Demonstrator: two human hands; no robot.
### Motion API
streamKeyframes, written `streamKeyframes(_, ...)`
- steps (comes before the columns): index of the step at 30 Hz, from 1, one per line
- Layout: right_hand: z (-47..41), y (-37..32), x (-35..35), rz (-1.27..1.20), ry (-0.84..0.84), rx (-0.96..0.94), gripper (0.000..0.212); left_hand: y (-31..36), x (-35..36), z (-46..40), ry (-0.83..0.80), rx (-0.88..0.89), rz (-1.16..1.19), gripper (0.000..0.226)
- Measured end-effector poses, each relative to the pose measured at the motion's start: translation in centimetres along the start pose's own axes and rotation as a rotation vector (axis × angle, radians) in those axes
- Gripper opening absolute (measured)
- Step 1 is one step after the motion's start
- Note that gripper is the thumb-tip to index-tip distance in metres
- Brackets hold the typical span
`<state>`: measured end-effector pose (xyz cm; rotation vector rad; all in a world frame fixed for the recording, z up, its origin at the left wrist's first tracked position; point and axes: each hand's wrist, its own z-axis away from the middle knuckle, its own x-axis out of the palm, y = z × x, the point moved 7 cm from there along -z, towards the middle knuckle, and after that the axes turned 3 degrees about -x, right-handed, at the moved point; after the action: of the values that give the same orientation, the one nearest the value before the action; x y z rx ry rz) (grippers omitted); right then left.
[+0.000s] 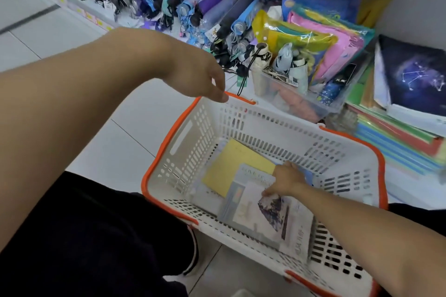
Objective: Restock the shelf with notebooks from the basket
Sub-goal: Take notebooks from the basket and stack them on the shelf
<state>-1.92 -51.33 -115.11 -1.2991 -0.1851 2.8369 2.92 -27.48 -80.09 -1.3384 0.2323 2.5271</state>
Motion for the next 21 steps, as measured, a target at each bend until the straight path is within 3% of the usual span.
streamKeyframes(6, -0.6, 0.1, 0.6, -0.249, -0.038, -0.113, 0.054, 0.4, 0.7, -0.2, -0.115, -0.026, 0.061, 0.042)
streamKeyframes(11, 1.2, -1.9, -3.4, -0.374, -0.254, -0.336, 0.025, 0.4, 0.8, -0.5, -0.129, -0.027, 0.080, 0.044)
streamKeyframes(13, 2.7, -3.0, -7.5, -0.630, -0.268, -0.410, 0.028, 0.0, 0.9, -0.6, -0.142, -0.051, 0.070, 0.057)
streamKeyframes(15, 4.0, -3.9, -11.8, -0.971, -0.253, -0.475, 0.048, -0.6, 1.0, -0.4, -0.171, -0.091, 0.069, 0.085)
streamKeyframes(17, 5.0, -4.9, -15.8, -1.294, -0.214, -0.585, 0.044, -1.2, 1.1, 0.2, -0.202, -0.099, 0.148, 0.101)
streamKeyframes(21, 6.0, -6.7, -20.9, -1.599, -0.053, -0.733, 0.026, -1.5, -0.7, 1.0, -0.121, 0.088, 0.696, 0.066)
